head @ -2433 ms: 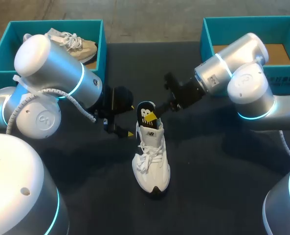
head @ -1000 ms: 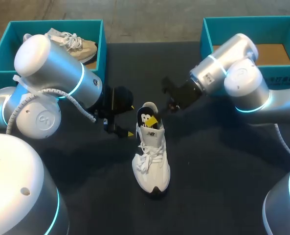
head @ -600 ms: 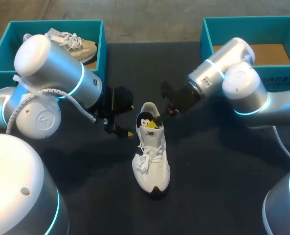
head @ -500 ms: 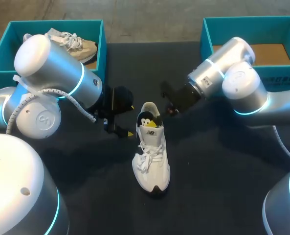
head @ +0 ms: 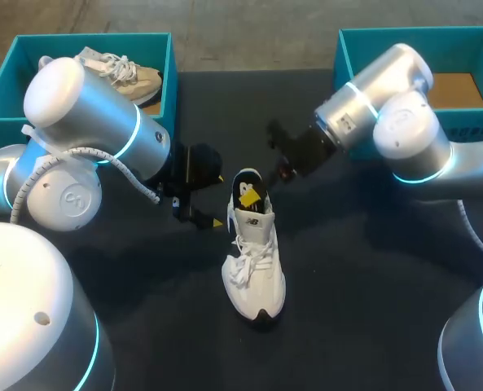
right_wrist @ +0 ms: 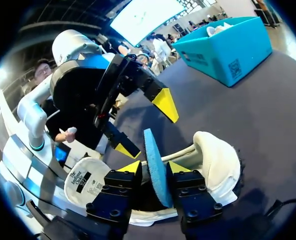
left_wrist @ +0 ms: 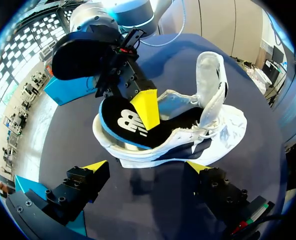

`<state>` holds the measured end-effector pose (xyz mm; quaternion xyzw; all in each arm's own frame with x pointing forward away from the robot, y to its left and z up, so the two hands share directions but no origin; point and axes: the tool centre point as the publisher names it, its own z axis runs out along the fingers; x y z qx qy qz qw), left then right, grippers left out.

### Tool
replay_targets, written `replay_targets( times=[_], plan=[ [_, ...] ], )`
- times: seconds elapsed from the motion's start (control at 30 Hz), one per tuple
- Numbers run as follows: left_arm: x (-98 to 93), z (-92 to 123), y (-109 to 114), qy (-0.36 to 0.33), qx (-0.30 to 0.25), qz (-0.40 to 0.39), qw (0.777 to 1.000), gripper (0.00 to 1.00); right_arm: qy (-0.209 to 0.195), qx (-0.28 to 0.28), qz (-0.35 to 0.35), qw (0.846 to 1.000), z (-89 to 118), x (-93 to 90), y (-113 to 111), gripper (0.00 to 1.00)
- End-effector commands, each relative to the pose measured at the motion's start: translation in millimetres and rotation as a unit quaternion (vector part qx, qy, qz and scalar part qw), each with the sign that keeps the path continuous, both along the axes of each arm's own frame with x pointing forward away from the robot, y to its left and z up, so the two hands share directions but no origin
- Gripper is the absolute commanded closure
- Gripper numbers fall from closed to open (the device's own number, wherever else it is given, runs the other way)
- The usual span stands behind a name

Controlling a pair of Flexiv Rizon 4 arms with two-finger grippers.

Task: Take the shoe out of the shoebox, open the shoe tongue, remove and reinsert the insole, then place the shoe into the shoebox

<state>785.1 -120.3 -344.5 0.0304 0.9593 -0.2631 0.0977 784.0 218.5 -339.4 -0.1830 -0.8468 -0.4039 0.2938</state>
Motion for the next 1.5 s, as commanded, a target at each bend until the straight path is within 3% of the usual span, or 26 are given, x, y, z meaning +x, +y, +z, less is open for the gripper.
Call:
replay_targets(
  times=[0.03,0.1,0.17,0.67,0.77,0.8,0.83,0.97,1.07,1.5],
  plan=[
    [-1.4,0,0,-0.001,0.0,0.001,1.0,0.0,0.003,-0.002,0.004,1.0,-4,5.8,5,0.73],
    [-1.4,0,0,-0.001,0.0,0.001,1.0,0.0,0.003,-0.003,0.004,1.0,-3,7.5,5,0.82],
    [-1.4,0,0,-0.001,0.0,0.001,1.0,0.0,0.006,-0.006,0.002,1.0,-1,8.5,5,1.0],
    [-1.4,0,0,-0.001,0.0,0.001,1.0,0.0,0.098,-0.012,-0.002,0.995,2,9.1,0,1.0],
    [-1.4,0,0,-0.001,0.0,0.001,1.0,0.0,0.094,-0.011,-0.002,0.996,1,8.7,0,1.0],
    [-1.4,0,0,-0.001,0.0,0.001,1.0,0.0,0.089,-0.014,-0.002,0.996,1,8.5,1,0.95],
    [-1.4,0,0,-0.001,0.0,0.001,1.0,0.0,0.085,-0.015,-0.003,0.996,1,8.1,0,0.79],
    [-1.4,0,0,-0.001,0.0,0.001,1.0,0.0,0.082,-0.017,-0.003,0.997,-1,6.3,-1,0.6],
    [-1.4,0,0,-0.001,0.0,0.001,1.0,0.0,0.081,-0.022,0.003,0.996,-1,5.1,0,0.56],
    [-1.4,0,0,-0.001,0.0,0.001,1.0,0.0,0.086,-0.049,0.018,0.995,-3,-5.6,-1,0.59]
  ],
)
